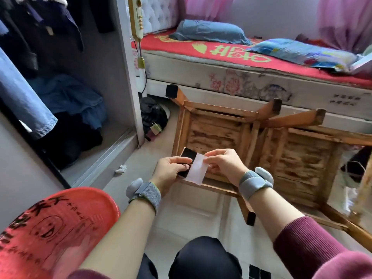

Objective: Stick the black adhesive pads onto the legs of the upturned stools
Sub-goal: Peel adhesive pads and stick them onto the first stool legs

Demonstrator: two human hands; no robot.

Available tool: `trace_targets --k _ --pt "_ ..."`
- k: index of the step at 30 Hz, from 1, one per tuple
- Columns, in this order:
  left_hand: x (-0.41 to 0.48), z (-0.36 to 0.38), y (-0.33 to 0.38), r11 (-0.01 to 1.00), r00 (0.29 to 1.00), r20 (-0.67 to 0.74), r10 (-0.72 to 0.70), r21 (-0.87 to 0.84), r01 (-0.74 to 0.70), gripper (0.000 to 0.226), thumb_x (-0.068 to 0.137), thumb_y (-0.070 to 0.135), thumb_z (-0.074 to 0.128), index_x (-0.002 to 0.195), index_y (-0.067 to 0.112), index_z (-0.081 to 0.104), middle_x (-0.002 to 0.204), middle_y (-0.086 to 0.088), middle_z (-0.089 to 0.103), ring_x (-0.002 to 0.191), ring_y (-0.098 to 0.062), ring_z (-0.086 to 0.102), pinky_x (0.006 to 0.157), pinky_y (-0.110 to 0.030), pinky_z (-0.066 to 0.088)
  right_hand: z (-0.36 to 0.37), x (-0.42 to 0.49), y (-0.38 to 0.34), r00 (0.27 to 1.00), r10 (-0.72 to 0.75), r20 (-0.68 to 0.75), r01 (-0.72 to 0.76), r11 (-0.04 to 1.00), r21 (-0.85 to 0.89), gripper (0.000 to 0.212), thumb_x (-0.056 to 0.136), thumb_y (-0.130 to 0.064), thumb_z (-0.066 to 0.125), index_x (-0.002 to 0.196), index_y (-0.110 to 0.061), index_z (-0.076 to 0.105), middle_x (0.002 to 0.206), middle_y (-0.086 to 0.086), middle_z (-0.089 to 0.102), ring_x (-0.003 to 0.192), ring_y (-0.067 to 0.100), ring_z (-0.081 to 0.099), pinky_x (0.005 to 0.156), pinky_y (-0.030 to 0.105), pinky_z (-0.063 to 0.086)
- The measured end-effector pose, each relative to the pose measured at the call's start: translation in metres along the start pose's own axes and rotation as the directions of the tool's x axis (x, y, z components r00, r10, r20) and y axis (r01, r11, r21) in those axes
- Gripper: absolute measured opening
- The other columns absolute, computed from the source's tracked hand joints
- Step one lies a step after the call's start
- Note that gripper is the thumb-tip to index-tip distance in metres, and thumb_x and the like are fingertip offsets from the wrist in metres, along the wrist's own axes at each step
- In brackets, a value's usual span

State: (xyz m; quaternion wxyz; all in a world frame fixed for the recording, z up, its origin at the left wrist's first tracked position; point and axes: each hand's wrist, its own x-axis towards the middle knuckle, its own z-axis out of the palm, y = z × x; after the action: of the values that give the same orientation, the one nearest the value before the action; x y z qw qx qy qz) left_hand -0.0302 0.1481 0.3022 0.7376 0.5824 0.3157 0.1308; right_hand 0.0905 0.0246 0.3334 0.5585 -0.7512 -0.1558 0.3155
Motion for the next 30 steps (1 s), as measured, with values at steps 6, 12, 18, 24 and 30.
trace_targets --k 6,12,18,24,30 --pt "-0.005 0.007 -0.015 0.999 0.993 -0.118 0.025 -0.028 -0.028 0.029 0.078 -0.015 0.06 0.071 0.014 0.061 0.077 -0.014 0.063 0.068 -0.026 0.059 0.069 -0.036 0.052 -0.002 -0.02 0.024 0.961 -0.232 -0.151 0.148 0.892 -0.427 0.011 0.071 -0.007 0.068 0.081 -0.009 0.072 0.07 0.003 0.066 0.063 0.015 0.06 0.064 0.026 0.05" --pt "-0.011 0.019 -0.015 0.993 0.995 -0.068 0.066 0.103 -0.059 0.034 0.08 -0.01 0.06 0.087 0.023 0.053 0.087 -0.013 0.061 0.076 -0.028 0.06 0.074 -0.043 0.054 0.017 -0.034 0.028 0.864 -0.492 -0.106 0.343 0.73 -0.591 0.016 0.079 -0.014 0.064 0.088 -0.012 0.077 0.086 0.009 0.073 0.081 0.025 0.065 0.076 0.034 0.051" --pt "-0.012 0.028 -0.022 0.973 0.991 0.054 0.12 0.19 -0.128 0.031 0.083 -0.006 0.057 0.099 0.02 0.052 0.094 -0.011 0.063 0.079 -0.025 0.06 0.062 -0.029 0.05 0.014 -0.043 0.042 0.903 -0.392 -0.178 0.266 0.832 -0.486 0.018 0.077 -0.022 0.065 0.082 -0.008 0.076 0.082 0.018 0.074 0.062 0.022 0.059 0.068 0.037 0.055" --pt "-0.002 0.041 -0.033 0.931 0.977 0.148 0.153 0.311 -0.193 0.033 0.078 -0.007 0.059 0.083 0.026 0.057 0.084 -0.005 0.062 0.072 -0.022 0.059 0.061 -0.032 0.05 -0.025 -0.049 0.061 0.935 -0.045 -0.352 0.108 0.981 0.161 0.009 0.08 -0.004 0.067 0.087 0.0 0.072 0.055 -0.001 0.06 0.045 0.003 0.052 0.042 0.012 0.039" --pt "0.003 0.077 -0.058 0.653 0.941 0.335 0.041 0.704 -0.278 0.034 0.081 -0.001 0.052 0.073 0.023 0.075 0.084 -0.002 0.07 0.072 -0.017 0.06 0.063 -0.02 0.046 -0.065 -0.068 0.119 0.921 0.052 -0.387 0.084 0.942 0.326 0.012 0.083 -0.005 0.066 0.093 0.0 0.07 0.059 0.005 0.068 0.051 0.014 0.061 0.053 0.022 0.05"
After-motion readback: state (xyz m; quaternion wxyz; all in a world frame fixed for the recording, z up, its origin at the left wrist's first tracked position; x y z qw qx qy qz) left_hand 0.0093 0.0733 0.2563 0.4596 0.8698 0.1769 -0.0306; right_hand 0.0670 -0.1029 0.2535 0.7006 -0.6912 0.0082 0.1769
